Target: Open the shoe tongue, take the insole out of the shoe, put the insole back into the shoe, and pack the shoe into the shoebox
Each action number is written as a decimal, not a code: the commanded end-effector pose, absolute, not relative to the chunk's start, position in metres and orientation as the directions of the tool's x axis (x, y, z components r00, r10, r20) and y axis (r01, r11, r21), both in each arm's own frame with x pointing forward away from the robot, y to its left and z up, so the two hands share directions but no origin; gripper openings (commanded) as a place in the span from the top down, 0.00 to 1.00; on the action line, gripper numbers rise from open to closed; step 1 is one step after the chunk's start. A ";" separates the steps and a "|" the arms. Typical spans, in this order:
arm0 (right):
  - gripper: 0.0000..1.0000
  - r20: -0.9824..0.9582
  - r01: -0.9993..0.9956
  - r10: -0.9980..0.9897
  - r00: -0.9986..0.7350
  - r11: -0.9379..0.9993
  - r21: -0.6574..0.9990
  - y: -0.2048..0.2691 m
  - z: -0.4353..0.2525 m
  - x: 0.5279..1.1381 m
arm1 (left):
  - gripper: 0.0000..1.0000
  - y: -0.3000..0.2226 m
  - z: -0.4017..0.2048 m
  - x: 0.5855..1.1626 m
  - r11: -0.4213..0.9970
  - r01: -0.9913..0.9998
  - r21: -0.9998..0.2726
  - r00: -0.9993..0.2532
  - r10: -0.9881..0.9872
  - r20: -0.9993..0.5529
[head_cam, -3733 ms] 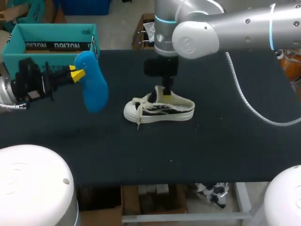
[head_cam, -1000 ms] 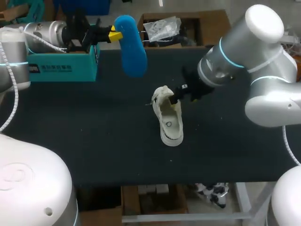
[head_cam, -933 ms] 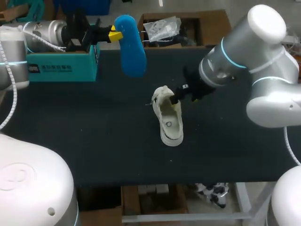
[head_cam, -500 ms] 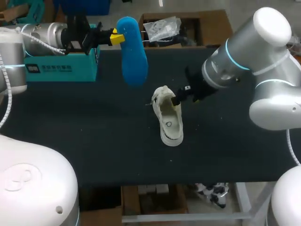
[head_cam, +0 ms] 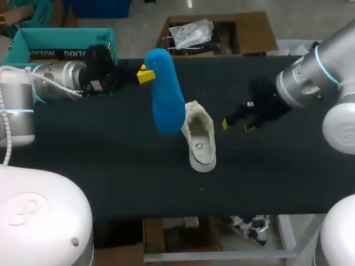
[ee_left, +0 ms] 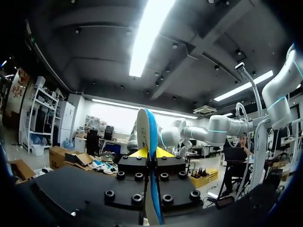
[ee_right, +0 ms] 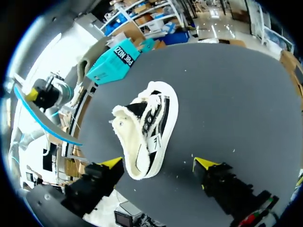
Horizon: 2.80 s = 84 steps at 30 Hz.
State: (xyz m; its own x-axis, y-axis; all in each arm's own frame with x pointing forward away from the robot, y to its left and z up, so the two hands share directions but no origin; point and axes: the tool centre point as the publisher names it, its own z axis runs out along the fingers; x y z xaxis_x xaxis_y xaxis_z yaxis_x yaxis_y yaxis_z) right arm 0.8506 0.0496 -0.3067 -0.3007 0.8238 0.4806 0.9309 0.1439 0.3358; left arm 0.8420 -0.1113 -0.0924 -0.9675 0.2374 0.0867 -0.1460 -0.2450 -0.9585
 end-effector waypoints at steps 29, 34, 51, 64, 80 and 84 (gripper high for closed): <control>0.00 0.795 0.989 0.588 0.146 -0.072 -0.128 0.047 -0.280 0.828 | 1.00 -0.151 -0.097 0.822 -0.239 -0.330 -0.913 -0.941 0.004 0.339; 0.00 0.795 0.989 0.588 0.146 -0.072 -0.128 0.047 -0.280 0.828 | 1.00 -0.151 -0.097 0.822 -0.239 -0.330 -0.913 -0.941 0.004 0.339; 0.00 0.571 0.672 0.363 0.736 -0.295 -0.679 0.065 -0.270 0.842 | 1.00 -0.151 -0.097 0.822 -0.239 -0.330 -0.913 -0.941 0.004 0.339; 0.00 0.506 0.600 0.346 0.790 -0.269 -0.754 0.076 -0.262 0.864 | 1.00 -0.151 -0.097 0.822 -0.239 -0.330 -0.913 -0.941 0.004 0.339; 0.00 0.327 0.398 0.264 0.907 -0.290 -0.870 0.084 -0.265 0.862 | 1.00 -0.151 -0.097 0.822 -0.239 -0.330 -0.913 -0.941 0.004 0.339; 0.00 0.249 0.312 0.237 0.939 -0.282 -0.907 0.089 -0.266 0.868 | 1.00 -0.169 -0.100 0.824 -0.220 -0.150 -0.964 -0.988 -0.011 0.157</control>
State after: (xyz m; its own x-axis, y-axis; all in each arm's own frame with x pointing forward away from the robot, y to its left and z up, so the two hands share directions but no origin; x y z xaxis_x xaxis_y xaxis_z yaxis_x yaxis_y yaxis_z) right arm 0.8630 0.0886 -0.2612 0.9349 0.2326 0.2682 0.3303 -0.2931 -0.8972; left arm 0.8204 -0.1564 -0.0978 -0.9700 0.0007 0.2429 -0.2371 -0.2201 -0.9462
